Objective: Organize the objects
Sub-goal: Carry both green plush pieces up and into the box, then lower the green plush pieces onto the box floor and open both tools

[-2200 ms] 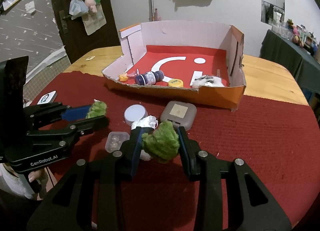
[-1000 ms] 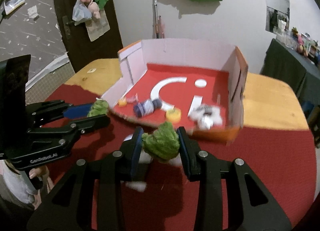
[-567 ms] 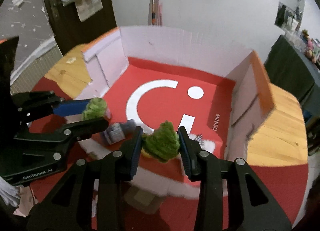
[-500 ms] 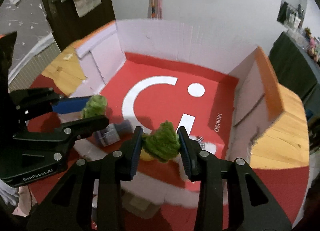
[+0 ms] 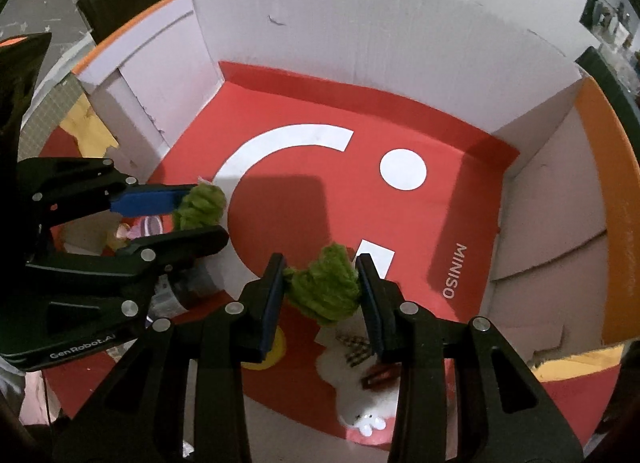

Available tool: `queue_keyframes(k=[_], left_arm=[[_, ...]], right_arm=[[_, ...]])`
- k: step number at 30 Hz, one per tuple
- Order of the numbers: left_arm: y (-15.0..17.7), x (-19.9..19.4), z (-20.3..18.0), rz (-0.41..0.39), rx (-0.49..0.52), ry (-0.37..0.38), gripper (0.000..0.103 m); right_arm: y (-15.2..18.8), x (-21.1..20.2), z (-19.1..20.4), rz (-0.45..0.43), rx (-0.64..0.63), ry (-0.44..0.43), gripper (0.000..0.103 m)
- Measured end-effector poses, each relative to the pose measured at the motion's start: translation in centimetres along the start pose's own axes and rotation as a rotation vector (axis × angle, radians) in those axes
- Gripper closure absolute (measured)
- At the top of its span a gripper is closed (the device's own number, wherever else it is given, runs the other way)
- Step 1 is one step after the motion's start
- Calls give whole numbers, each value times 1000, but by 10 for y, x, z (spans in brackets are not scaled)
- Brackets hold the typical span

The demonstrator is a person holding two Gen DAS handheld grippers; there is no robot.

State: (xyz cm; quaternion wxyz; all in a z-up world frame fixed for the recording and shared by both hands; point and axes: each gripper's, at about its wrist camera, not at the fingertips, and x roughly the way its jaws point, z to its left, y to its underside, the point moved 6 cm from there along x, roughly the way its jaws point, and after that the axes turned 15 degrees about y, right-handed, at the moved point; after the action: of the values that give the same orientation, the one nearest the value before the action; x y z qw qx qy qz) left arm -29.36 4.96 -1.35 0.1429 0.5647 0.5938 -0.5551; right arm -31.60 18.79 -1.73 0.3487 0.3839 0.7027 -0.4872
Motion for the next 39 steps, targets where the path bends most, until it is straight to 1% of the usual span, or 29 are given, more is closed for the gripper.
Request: queue_keyframes(k=[7,10,22,25,28,36,39], left_arm=[[2,3,0,11,5,1,72],[3,2,0,11,3,3,72],[4,1,2,8,2,-3,72],[3,1,2,8,3,-4,72],[3,0,3,7,0,-2,72],[1,-4,3,-7,-8,-2,71],[1,-7,3,-7,-8,-2,71]], right_arm=[[4,7,2,28,-18,31,68],[5,6,3,39,-14,22,68],[14,3,3,34,-14,37,67],[17,2,2,30,-14,40,65],[19,1,0,25,-10,49,61],[26,-3,-4,27,3,50,60],[28,-3,-5,28,2,52,58]])
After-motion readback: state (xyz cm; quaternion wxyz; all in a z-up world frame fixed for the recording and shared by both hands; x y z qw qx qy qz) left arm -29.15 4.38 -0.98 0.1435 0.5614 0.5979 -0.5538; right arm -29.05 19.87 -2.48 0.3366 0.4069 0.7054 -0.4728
